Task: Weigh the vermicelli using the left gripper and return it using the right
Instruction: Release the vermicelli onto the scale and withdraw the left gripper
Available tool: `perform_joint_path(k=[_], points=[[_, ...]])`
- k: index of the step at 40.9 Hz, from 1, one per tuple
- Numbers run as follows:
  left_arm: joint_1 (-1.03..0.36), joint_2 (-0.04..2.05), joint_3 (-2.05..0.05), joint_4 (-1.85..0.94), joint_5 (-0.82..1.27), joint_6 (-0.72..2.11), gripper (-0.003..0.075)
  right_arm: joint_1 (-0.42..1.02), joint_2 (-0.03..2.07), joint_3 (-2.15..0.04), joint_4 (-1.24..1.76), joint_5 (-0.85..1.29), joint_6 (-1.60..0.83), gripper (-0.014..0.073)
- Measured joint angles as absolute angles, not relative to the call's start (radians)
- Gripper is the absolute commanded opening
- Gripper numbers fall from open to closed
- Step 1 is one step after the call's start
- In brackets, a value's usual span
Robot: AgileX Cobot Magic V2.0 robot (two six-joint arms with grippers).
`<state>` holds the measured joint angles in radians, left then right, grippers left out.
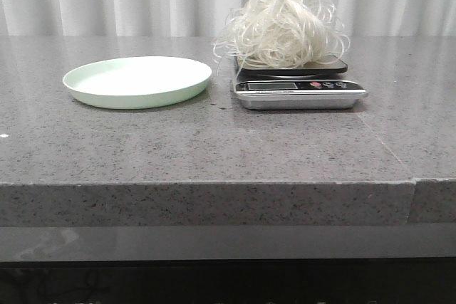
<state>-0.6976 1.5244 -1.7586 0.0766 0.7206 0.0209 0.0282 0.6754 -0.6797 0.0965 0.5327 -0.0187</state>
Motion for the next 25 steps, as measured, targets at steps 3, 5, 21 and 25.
perform_joint_path(k=[3,5,21,25], points=[[-0.698,1.461,-1.694,0.077,0.721,0.019,0.0439,0.028,0.675,-0.680,0.096,0.533,-0.019,0.0524],[-0.698,1.416,-1.647,0.077,0.721,0.014,0.0439,0.028,0.675,-0.680,0.096,0.533,-0.019,0.0524],[-0.669,1.068,-1.285,0.077,0.667,-0.026,0.0439,0.028,0.675,-0.680,0.096,0.533,-0.019,0.0524],[-0.643,0.981,-1.205,0.079,0.667,-0.035,0.0439,0.028,0.675,-0.680,0.096,0.533,-0.019,0.0524]])
